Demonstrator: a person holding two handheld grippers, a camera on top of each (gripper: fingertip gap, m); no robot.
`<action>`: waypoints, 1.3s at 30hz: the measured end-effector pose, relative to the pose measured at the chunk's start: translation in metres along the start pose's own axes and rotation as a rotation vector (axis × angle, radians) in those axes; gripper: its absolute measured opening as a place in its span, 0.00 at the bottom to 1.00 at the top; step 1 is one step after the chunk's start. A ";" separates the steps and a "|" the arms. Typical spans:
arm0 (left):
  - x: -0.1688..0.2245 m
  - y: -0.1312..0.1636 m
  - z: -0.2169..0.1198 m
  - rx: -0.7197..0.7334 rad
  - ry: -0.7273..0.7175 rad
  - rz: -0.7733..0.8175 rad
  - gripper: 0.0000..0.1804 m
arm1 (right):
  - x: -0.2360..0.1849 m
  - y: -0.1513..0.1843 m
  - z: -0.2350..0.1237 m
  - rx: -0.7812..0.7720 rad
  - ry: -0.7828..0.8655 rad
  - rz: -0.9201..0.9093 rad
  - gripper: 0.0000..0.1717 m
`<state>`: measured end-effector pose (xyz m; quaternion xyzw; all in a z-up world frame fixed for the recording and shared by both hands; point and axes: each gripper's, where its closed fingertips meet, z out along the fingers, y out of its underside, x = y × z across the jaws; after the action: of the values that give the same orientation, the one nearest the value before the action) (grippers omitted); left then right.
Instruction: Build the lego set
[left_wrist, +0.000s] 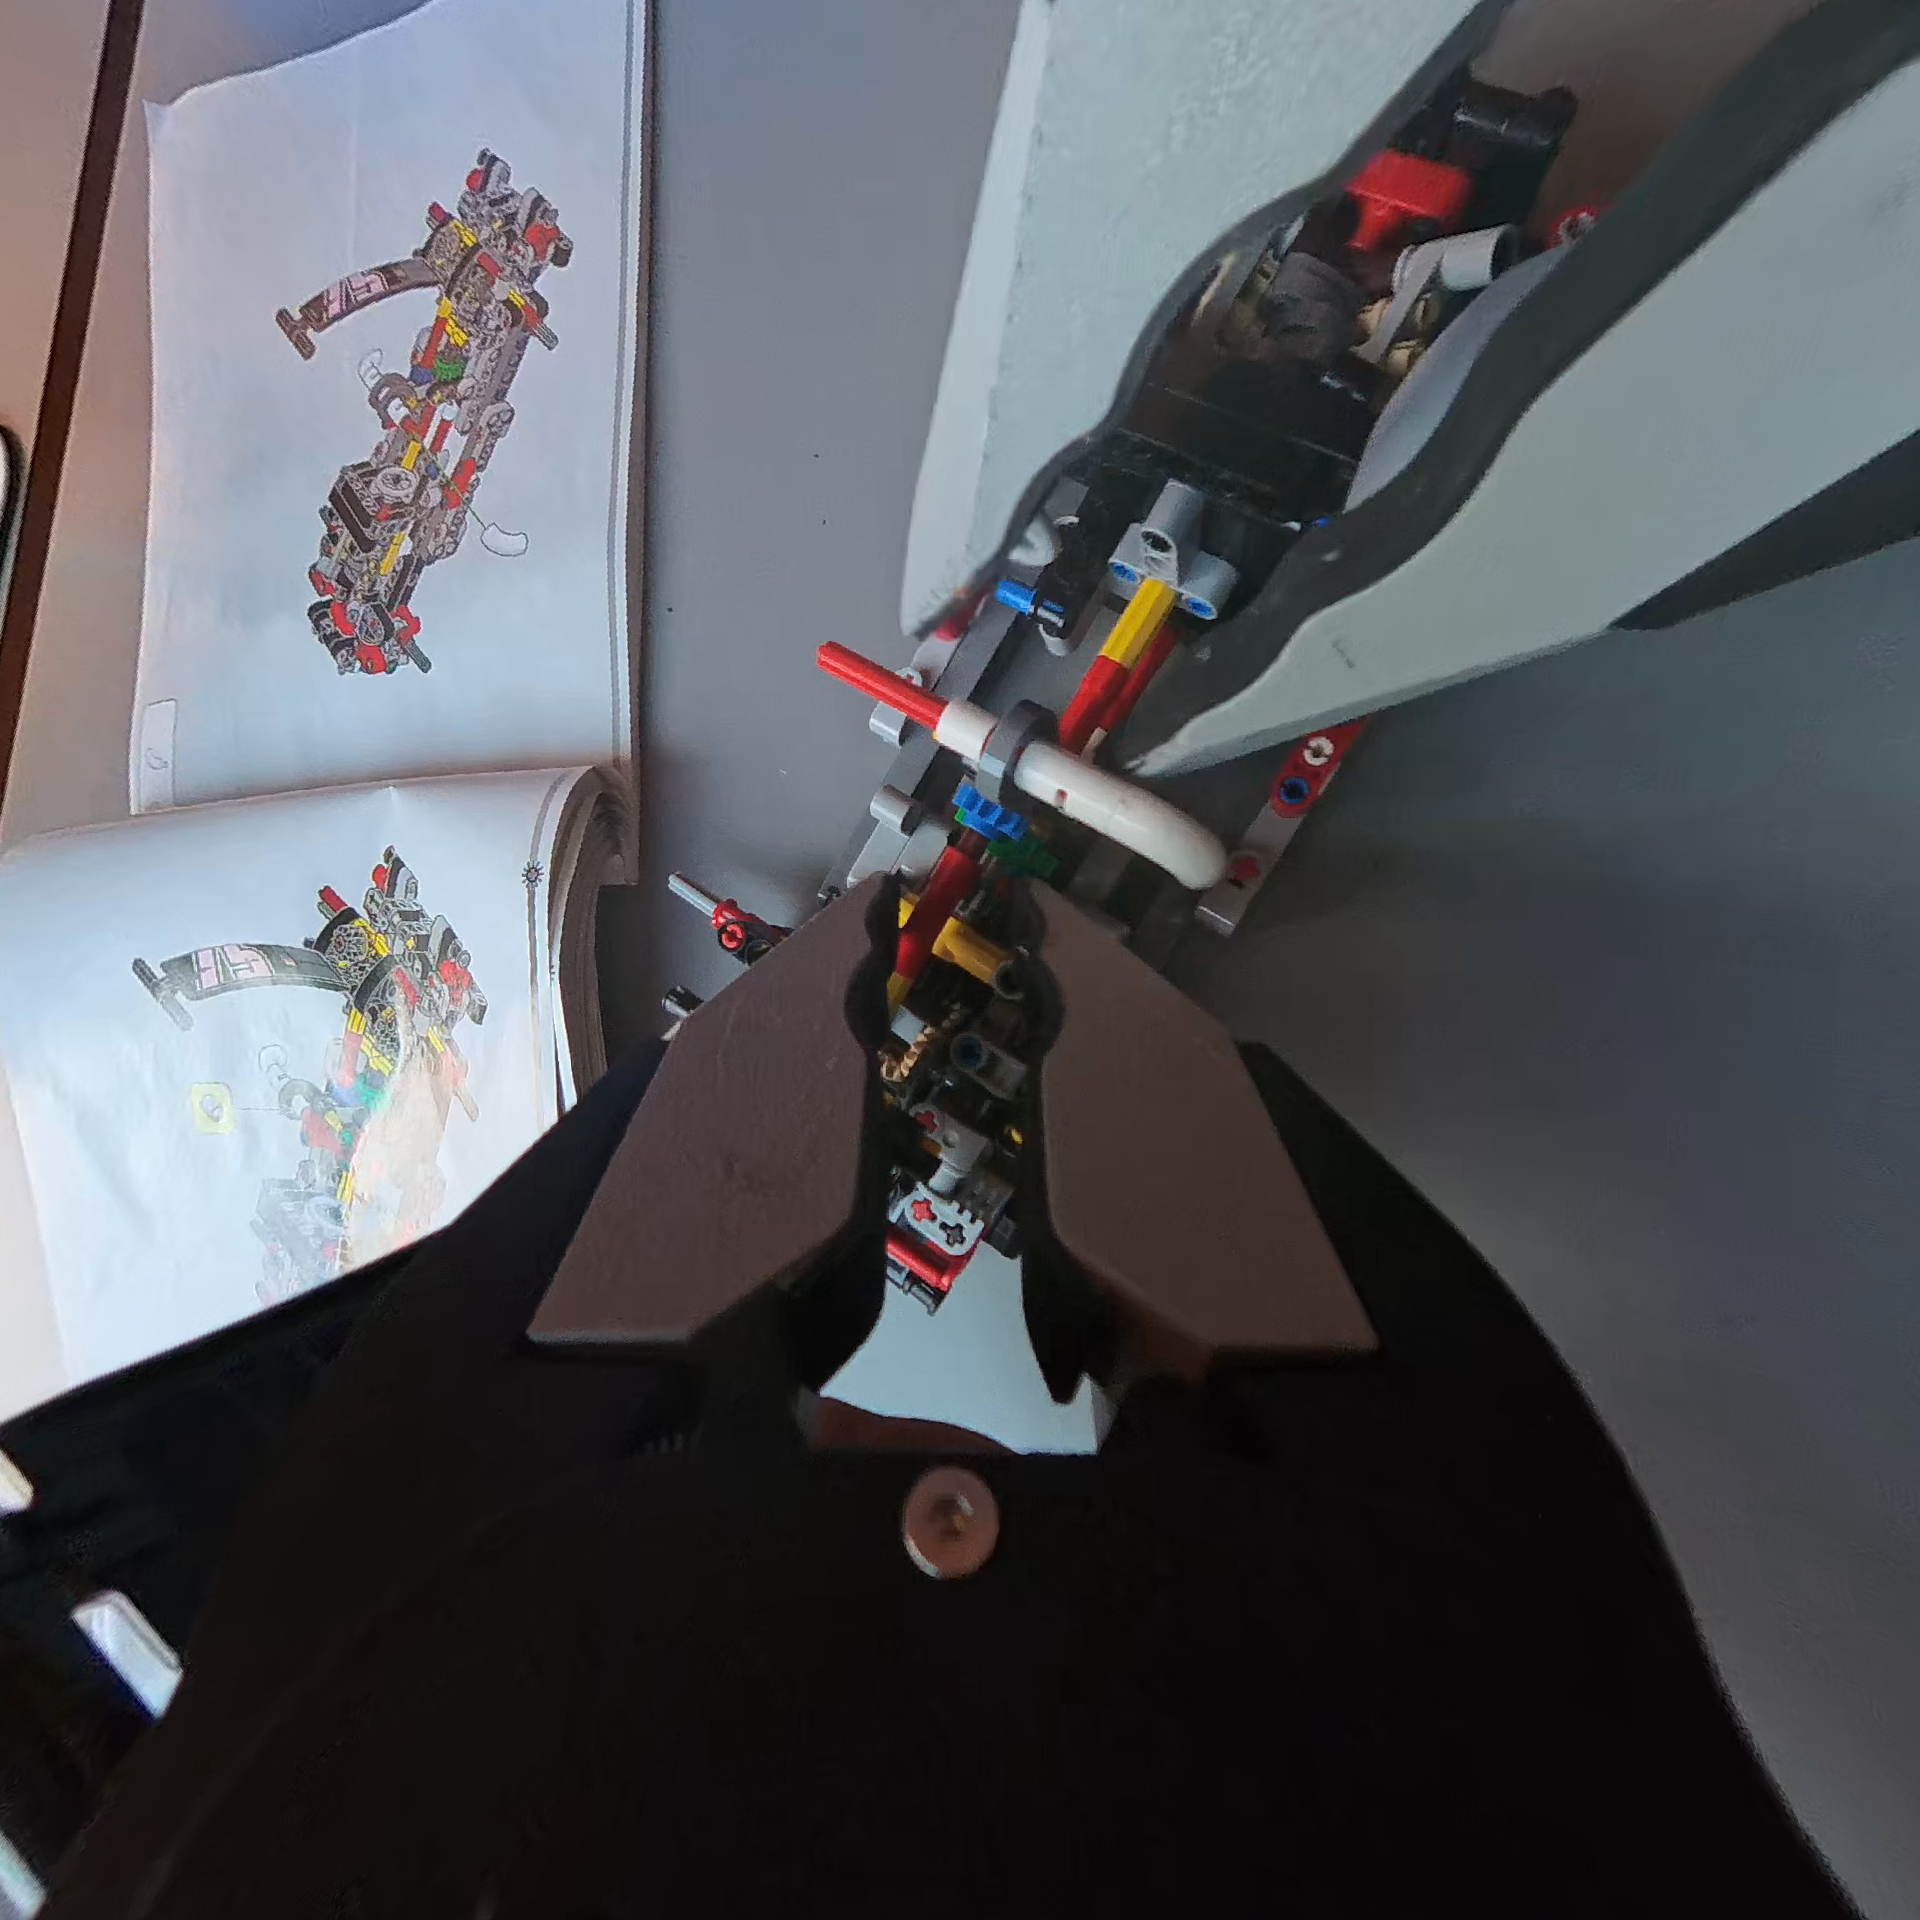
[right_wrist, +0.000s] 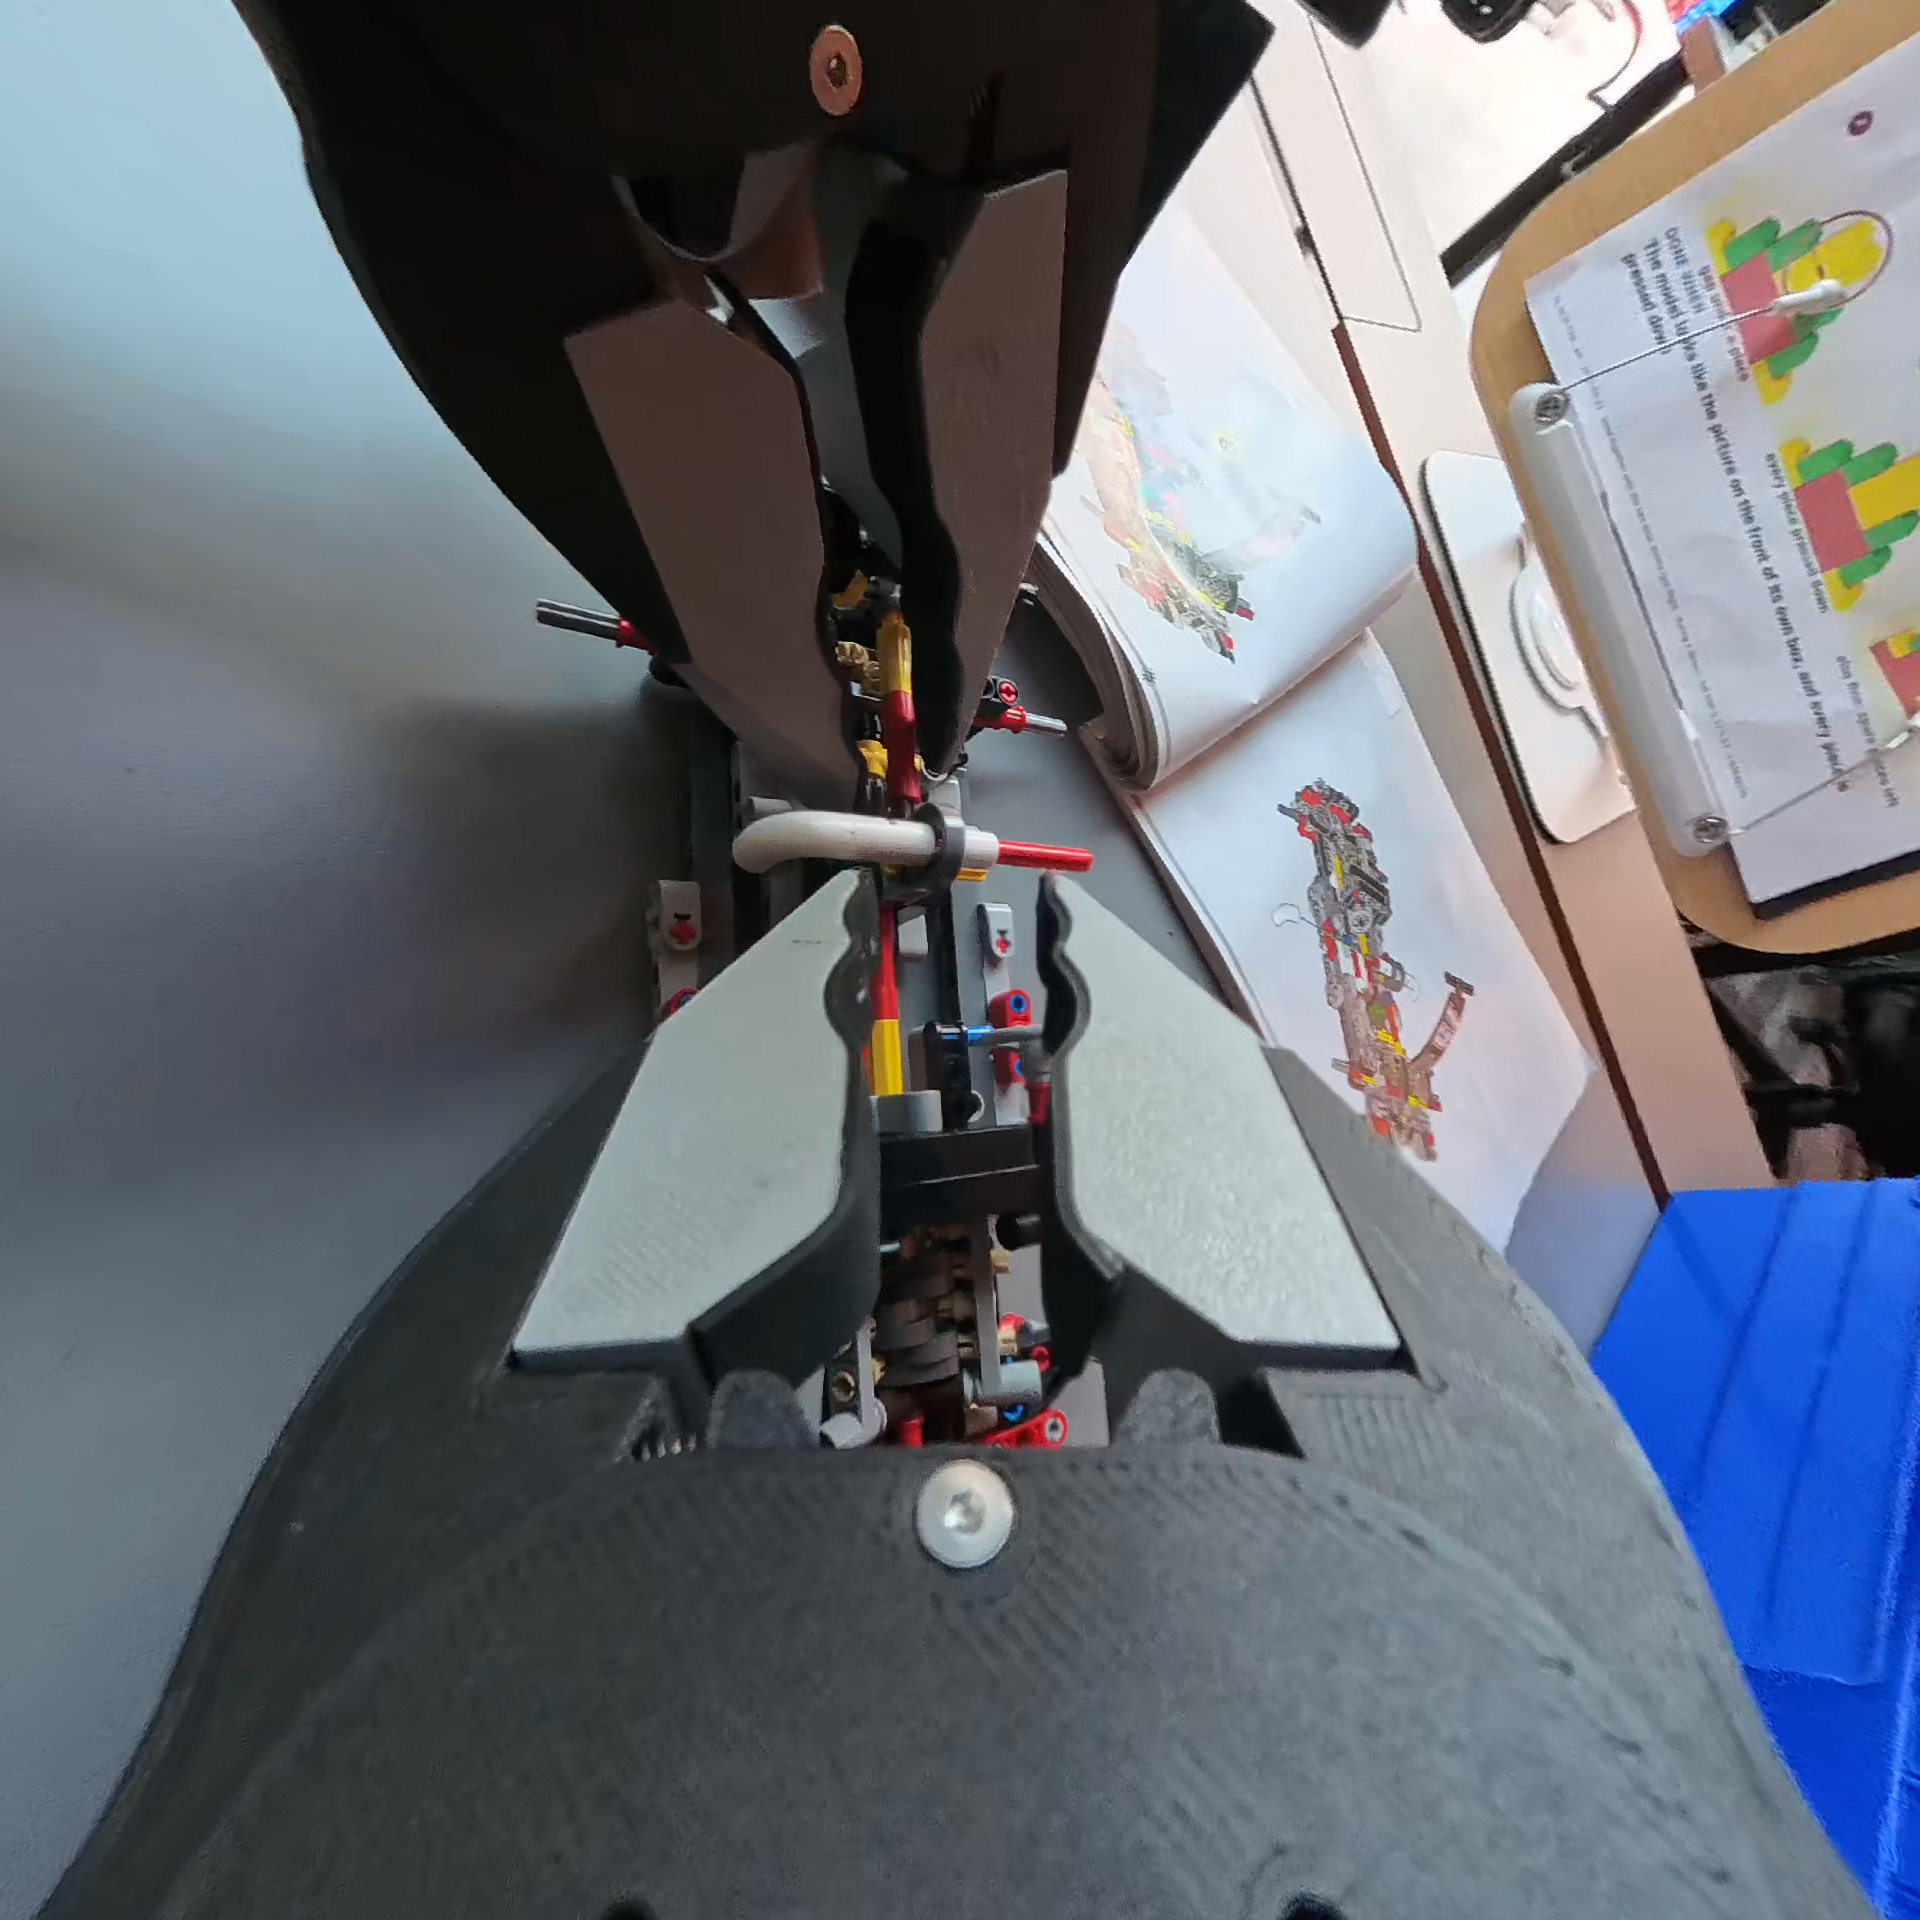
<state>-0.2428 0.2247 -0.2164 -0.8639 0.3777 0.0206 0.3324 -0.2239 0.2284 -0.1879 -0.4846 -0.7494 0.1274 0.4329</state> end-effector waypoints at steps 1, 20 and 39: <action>0.000 0.000 0.000 0.001 -0.002 -0.004 0.10 | 0.001 0.000 0.000 -0.009 0.020 -0.012 0.18; 0.000 0.002 -0.002 -0.002 0.010 -0.025 0.12 | 0.011 0.012 0.006 0.018 0.131 0.104 0.27; 0.008 -0.017 -0.002 0.066 0.069 0.022 0.07 | 0.013 0.012 0.007 0.170 -0.006 0.273 0.29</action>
<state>-0.2259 0.2265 -0.2072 -0.8487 0.3987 -0.0179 0.3472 -0.2233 0.2470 -0.1925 -0.5434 -0.6643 0.2493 0.4488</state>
